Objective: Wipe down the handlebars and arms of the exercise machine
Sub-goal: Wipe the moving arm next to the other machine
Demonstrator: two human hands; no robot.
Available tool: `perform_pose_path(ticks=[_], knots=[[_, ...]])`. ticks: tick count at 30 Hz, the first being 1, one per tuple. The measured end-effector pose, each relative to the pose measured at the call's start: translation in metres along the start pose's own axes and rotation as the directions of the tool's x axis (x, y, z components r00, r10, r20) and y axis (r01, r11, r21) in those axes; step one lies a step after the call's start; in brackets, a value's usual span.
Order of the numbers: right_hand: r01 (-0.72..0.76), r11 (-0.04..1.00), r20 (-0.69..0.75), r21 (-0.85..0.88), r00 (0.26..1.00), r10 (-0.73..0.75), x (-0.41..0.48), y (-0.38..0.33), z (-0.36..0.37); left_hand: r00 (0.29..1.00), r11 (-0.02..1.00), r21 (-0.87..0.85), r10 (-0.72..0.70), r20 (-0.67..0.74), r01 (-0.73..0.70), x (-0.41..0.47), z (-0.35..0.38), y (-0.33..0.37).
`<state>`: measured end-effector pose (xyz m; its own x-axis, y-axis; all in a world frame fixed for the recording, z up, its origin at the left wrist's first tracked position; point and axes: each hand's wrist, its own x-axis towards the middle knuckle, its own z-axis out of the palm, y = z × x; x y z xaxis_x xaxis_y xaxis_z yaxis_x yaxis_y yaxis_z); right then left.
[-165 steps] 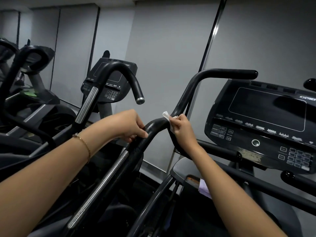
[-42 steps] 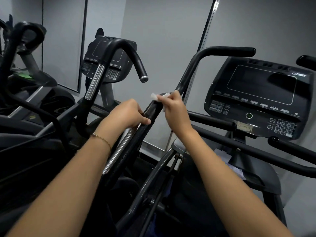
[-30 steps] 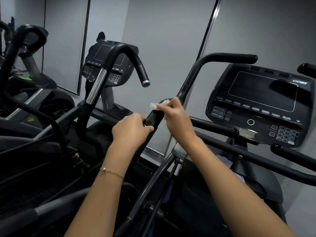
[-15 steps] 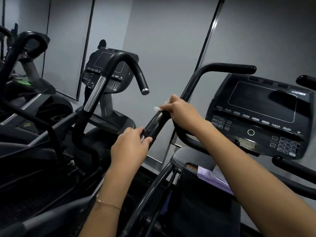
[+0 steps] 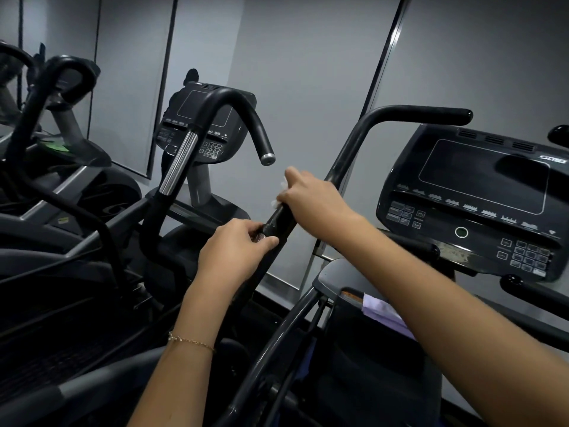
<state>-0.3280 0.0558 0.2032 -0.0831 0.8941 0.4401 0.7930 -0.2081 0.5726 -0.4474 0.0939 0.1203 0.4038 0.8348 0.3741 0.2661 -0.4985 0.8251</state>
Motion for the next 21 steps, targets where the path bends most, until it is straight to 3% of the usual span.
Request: perform_pose_path(ticks=[4,9,15,19,21], knots=[[0.109,0.986,-0.06,0.125,0.993,-0.102,-0.029,-0.018,0.004,0.999,0.999,0.036,0.021,0.034,-0.022,0.004,0.001,-0.003],[-0.04,0.972,-0.113,0.23,0.991,0.067,-0.025,0.001,0.008,0.999,0.999,0.013,0.033,0.008,-0.033,-0.003,-0.002,0.001],[0.073,0.927,-0.324,0.367,0.944,0.054,-0.054,-0.023,0.035,0.999,0.996,0.076,0.04,0.026,-0.042,-0.006,-0.003,0.006],[-0.042,0.853,-0.341,0.52,0.906,0.252,-0.047,-0.019,0.039,0.999,0.997,0.069,0.034,0.031,-0.036,-0.007,-0.004,0.007],[-0.054,0.837,-0.326,0.545,0.906,0.271,-0.052,-0.031,0.041,0.999,0.996,0.076,0.043,0.025,-0.045,-0.007,-0.003,0.007]])
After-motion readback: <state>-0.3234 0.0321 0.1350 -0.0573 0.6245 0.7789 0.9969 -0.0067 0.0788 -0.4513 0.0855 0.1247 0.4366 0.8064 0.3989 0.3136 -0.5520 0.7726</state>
